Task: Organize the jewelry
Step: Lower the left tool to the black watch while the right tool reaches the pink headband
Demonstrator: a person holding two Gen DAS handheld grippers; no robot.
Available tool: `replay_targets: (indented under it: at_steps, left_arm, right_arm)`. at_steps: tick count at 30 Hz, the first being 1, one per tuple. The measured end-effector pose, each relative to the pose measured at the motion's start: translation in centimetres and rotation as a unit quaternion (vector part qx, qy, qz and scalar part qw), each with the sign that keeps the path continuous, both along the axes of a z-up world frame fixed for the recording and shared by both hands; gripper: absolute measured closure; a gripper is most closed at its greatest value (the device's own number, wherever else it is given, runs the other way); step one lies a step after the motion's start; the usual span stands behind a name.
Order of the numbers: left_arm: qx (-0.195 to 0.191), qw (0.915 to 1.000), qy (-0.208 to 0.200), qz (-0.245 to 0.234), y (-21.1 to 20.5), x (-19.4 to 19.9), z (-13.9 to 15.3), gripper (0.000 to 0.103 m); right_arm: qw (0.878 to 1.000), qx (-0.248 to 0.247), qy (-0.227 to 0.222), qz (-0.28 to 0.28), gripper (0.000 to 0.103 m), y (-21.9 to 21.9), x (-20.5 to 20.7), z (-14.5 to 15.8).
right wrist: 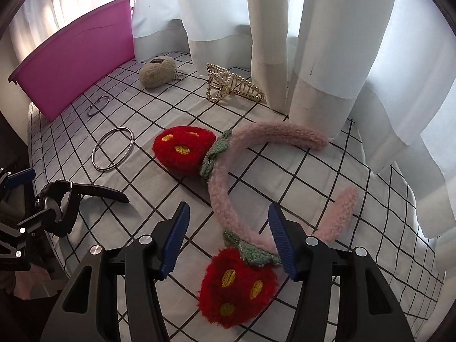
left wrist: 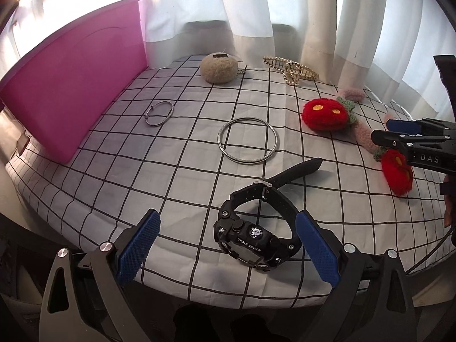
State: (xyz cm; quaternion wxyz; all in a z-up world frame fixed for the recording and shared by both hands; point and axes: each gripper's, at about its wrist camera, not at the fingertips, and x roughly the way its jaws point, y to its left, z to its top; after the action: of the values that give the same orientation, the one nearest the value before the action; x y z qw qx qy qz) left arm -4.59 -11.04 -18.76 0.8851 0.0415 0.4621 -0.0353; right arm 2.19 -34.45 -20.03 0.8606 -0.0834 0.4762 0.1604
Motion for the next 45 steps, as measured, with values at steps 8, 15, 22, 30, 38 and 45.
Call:
replay_targets:
  at_steps: [8, 15, 22, 30, 38, 45]
  left_arm:
    - [0.036, 0.9978, -0.039, -0.040, -1.8, -0.3, -0.2, 0.009]
    - [0.049, 0.9979, -0.015, -0.040, -2.9, 1.4, -2.1, 0.009]
    - [0.066, 0.9967, -0.014, -0.046, -3.5, 1.9, -3.0, 0.009]
    - [0.065, 0.9963, -0.019, -0.052, -4.3, 2.3, -3.6, 0.007]
    - [-0.001, 0.9997, -0.011, -0.024, -3.1, 2.7, -4.1, 0.006]
    - [-0.011, 0.9997, -0.017, -0.016, -3.1, 2.6, -4.3, 0.006]
  right_arm:
    - [1.000, -0.001, 0.012, 0.015, 0.048, 0.2, 0.5, -1.5]
    - [1.000, -0.012, 0.017, 0.018, 0.048, 0.0, 0.9, -2.4]
    - [0.999, -0.011, 0.029, 0.020, 0.048, -0.4, 1.6, -3.1]
    - [0.999, -0.013, 0.022, 0.034, 0.046, 0.2, 2.4, -3.5]
    - [0.999, -0.005, -0.001, 0.051, 0.034, 0.6, 2.4, -4.0]
    - [0.999, -0.002, -0.007, 0.054, 0.035, 0.7, 2.3, -4.0]
